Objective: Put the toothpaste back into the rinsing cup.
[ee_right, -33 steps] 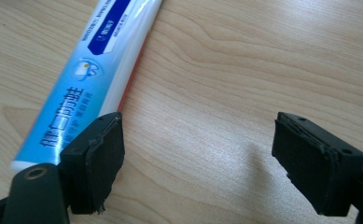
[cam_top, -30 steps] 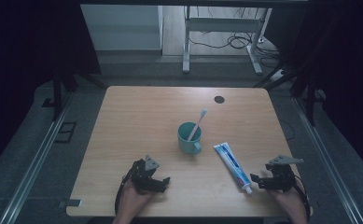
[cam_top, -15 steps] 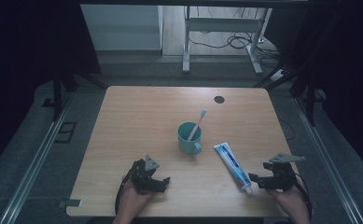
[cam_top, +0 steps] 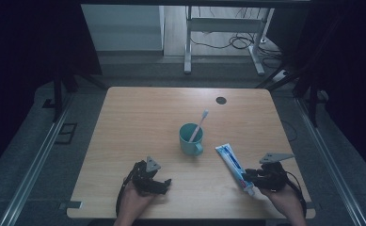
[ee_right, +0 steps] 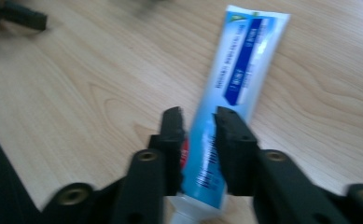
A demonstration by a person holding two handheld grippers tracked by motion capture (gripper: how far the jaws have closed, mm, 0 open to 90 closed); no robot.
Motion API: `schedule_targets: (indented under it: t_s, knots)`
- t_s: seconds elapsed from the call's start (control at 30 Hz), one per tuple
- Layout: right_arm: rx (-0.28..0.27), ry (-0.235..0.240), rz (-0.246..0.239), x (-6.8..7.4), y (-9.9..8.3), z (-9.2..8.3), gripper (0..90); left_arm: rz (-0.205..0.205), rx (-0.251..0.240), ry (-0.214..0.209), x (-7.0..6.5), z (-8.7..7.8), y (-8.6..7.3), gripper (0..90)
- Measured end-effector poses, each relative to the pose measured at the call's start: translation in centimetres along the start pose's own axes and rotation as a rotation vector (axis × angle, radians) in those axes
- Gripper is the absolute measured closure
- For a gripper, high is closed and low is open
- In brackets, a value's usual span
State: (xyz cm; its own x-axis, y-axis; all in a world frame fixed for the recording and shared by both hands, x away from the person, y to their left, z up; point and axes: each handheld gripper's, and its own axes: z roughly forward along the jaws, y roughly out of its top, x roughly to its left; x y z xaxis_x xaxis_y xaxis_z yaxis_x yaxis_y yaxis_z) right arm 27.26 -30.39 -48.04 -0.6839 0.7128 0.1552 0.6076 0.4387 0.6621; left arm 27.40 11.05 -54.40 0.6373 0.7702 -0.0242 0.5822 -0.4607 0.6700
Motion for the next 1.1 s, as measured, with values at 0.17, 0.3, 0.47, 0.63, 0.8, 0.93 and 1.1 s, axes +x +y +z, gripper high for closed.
schedule_targets:
  t_s: [0.17, 0.3, 0.47, 0.63, 0.8, 0.93, 1.1]
  knots:
    - [0.059, 0.032, -0.038, 0.9, 0.3, 1.3, 88.8, 0.000, 0.000, 0.000, 0.0, 0.0, 0.0, 4.3]
    - [0.085, 0.044, -0.042, 1.0, 0.2, 2.0, 88.9, 0.000, 0.000, 0.000, 0.0, 0.0, 0.0, 4.3]
    - [0.114, 0.050, -0.037, 1.0, -0.1, 2.6, 88.9, 0.001, 0.000, 0.000, 0.0, 0.0, 0.0, 4.3]
    - [0.115, 0.047, -0.035, 0.8, -0.2, 2.5, 88.9, 0.000, 0.000, 0.000, 0.0, 0.0, 0.0, 4.3]
    - [0.123, 0.033, -0.028, 0.2, -0.3, 2.2, 88.8, 0.001, 0.001, 0.000, 0.0, 0.0, 0.0, 4.3]
    - [0.128, 0.020, -0.023, -0.5, -0.4, 2.0, 88.7, 0.001, 0.001, 0.000, 0.0, 0.0, 0.0, 4.3]
    - [0.138, -0.003, -0.022, -1.3, -0.6, 1.7, 88.6, 0.000, 0.001, 0.000, 0.0, 0.0, 0.0, 4.3]
